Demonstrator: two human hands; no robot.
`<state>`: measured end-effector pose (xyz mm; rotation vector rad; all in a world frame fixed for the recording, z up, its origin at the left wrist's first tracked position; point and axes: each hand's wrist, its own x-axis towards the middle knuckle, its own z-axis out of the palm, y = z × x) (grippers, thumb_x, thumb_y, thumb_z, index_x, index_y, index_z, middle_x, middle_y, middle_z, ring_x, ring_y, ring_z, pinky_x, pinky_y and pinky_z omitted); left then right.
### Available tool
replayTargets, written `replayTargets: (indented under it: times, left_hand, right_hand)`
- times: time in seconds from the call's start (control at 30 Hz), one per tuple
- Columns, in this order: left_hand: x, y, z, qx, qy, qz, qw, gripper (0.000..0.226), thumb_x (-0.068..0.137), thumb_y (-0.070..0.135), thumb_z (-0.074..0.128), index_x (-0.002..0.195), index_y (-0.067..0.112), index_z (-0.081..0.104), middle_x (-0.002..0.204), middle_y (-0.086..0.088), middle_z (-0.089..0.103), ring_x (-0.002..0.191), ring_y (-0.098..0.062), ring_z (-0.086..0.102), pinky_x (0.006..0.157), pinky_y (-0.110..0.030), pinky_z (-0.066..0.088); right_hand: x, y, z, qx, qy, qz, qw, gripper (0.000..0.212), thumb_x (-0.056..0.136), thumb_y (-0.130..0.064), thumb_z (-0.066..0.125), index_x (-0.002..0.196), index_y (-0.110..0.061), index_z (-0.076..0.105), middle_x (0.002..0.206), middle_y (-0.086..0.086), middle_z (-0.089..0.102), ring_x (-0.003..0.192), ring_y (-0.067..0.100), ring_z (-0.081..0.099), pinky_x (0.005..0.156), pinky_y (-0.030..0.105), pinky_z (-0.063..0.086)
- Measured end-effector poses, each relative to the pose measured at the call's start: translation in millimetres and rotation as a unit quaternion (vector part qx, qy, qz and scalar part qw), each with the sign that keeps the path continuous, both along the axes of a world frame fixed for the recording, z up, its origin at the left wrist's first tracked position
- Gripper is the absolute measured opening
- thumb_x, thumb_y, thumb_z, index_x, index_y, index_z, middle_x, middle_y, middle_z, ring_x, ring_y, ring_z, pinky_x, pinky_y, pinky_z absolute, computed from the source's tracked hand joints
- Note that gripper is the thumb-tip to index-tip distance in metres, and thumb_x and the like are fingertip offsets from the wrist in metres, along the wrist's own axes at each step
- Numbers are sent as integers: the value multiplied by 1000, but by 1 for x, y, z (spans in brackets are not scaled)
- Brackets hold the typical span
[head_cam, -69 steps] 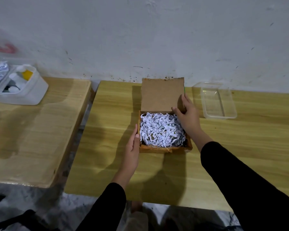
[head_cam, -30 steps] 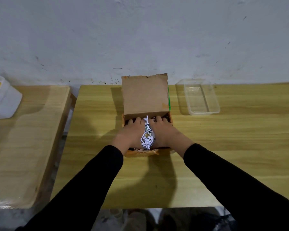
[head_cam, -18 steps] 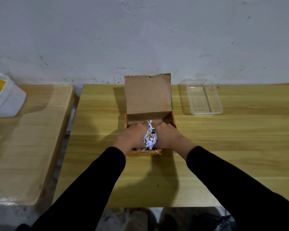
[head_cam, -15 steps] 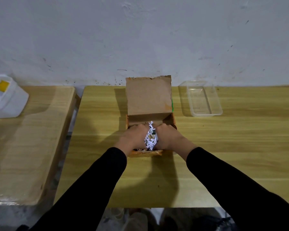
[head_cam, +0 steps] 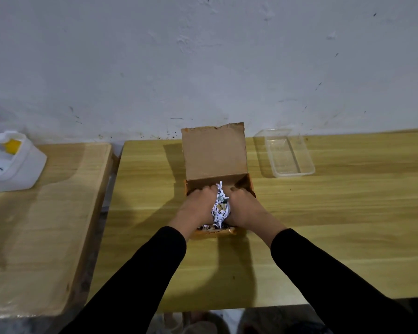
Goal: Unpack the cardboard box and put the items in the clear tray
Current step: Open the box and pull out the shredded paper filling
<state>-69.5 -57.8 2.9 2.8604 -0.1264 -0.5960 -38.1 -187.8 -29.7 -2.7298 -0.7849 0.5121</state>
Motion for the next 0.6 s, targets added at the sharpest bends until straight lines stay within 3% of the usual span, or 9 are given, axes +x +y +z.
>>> replayTargets:
  times: [0.2,0.4,0.6]
  left_hand:
    - [6,7,10,9,-3,-23,1000,56,71,17,76,116,8,44,117,-13,55,105,-33,58,83,-39,49]
    - [10,15,18,-1,-5,-40,999,53,74,24,73,115,7,44,117,-15,54,105,-35,57,84,-42,48]
    - [10,16,23,-5,7,-50,999,56,72,21,74,116,8,43,119,-15,53,108,-35,55,86,-41,46]
  right_hand:
    - [6,6,-6,25,17,-47,998,58,56,-39,69,107,-20,50,98,9,63,89,32,62,72,35,52]
    - [5,8,2,60,13,-48,997,52,66,-41,66,107,-13,52,99,13,64,88,36,60,71,38,50]
    - [2,15,6,14,15,-65,998,56,65,-48,59,111,-17,46,105,12,62,94,38,58,77,43,51]
